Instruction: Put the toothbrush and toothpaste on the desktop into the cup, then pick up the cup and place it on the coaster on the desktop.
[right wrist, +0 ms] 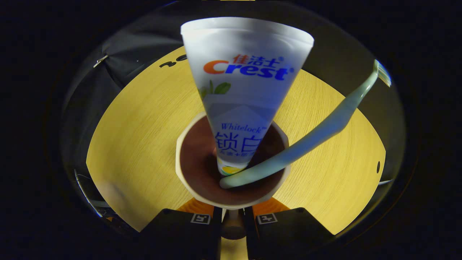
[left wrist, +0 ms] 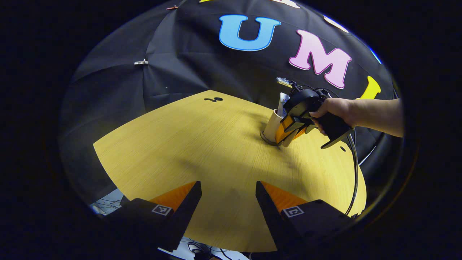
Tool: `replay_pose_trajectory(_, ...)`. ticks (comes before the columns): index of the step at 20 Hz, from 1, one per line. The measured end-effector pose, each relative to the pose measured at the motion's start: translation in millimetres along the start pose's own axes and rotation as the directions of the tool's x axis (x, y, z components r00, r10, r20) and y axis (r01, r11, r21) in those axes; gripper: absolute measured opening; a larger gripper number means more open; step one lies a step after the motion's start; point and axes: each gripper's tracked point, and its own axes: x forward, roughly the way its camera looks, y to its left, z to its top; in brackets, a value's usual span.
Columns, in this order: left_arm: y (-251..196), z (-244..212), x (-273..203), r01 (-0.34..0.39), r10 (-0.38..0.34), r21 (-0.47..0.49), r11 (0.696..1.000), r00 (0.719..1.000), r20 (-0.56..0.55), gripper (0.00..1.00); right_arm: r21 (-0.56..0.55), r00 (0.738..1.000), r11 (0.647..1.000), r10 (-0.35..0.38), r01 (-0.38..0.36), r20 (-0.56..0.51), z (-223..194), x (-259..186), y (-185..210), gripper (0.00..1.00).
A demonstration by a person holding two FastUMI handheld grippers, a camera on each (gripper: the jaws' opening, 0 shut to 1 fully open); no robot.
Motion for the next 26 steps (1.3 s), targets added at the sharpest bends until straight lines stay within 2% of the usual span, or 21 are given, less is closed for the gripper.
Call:
replay_pose_trajectory(1, 2.9, -1.6, -1.2, -0.005, 0.005, -0.001, 1.0, 1.0, -0.004, 0.96, 0.002, 1.0, 1.0, -0.002, 0.002, 0.0, -0.3, -0.9, -0.9, 0.31)
replay_pose_trajectory(2, 5.0, 0.0, -2.6, -0.008, 0.008, -0.002, 1.0, 1.0, -0.004, 0.96, 0.003, 1.0, 1.0, -0.001, 0.001, -0.008, -0.6, 0.7, 0.3, 0.26)
replay_pose_trajectory(3, 7.2, 0.8, -3.7, -0.012, 0.012, -0.002, 1.0, 1.0, -0.003, 0.96, 0.007, 1.0, 1.0, 0.0, 0.0, -0.01, -0.1, 0.9, 1.2, 0.27)
replay_pose_trajectory(4, 9.0, 3.4, -5.7, -0.016, 0.016, -0.001, 1.0, 1.0, -0.001, 0.96, 0.011, 1.0, 1.0, -0.001, 0.002, -0.011, -1.4, 0.4, 1.3, 0.33)
replay_pose_trajectory(5, 9.9, 6.7, -7.0, -0.018, 0.018, 0.002, 1.0, 1.0, 0.004, 0.96, 0.015, 1.0, 1.0, -0.001, 0.001, -0.013, -1.6, 1.1, 2.3, 0.35)
replay_pose_trajectory(6, 11.0, 10.8, -8.8, -0.022, 0.022, 0.007, 1.0, 1.0, 0.01, 0.96, 0.021, 1.0, 1.0, -0.004, 0.004, -0.014, -1.7, -1.4, 2.0, 0.47)
replay_pose_trajectory(8, 11.4, 19.2, -15.7, -0.021, 0.02, 0.023, 1.0, 1.0, 0.022, 0.96, 0.022, 1.0, 0.999, -0.023, 0.023, 0.016, 0.9, -8.9, -4.5, 0.58)
replay_pose_trajectory(11, 8.7, 33.0, -25.6, -0.016, 0.014, 0.057, 0.998, 0.999, 0.042, 0.96, 0.044, 0.998, 0.999, -0.027, 0.024, 0.064, 6.3, -32.4, -10.8, 0.97)
replay_pose_trajectory(12, 6.0, 39.0, -29.6, -0.012, 0.008, 0.068, 0.998, 0.999, 0.051, 0.96, 0.052, 0.995, 0.998, -0.038, 0.033, 0.087, 7.6, -43.3, -12.9, 1.0)
replay_pose_trajectory(16, -9.6, 61.8, -47.4, 0.019, -0.029, 0.095, 0.995, 0.995, 0.098, 0.95, 0.108, 0.976, 0.993, -0.074, 0.053, 0.204, 13.6, -95.6, -21.8, 0.99)
replay_pose_trajectory(18, -22.3, 69.6, -55.9, 0.053, -0.066, 0.112, 0.992, 0.991, 0.116, 0.95, 0.153, 0.958, 0.987, -0.087, 0.046, 0.272, 14.6, -130.4, -27.1, 0.99)
replay_pose_trajectory(22, -67.6, 86.8, -84.4, 0.157, -0.194, 0.211, 0.965, 0.967, 0.165, 0.96, 0.283, 0.897, 0.958, -0.157, 0.038, 0.412, -3.0, -195.6, -43.6, 0.99)
replay_pose_trajectory(26, -97.2, 90.9, -104.9, 0.225, -0.283, 0.278, 0.934, 0.941, 0.188, 0.95, 0.364, 0.84, 0.924, -0.284, 0.113, 0.462, -63.8, -245.5, -70.1, 0.99)
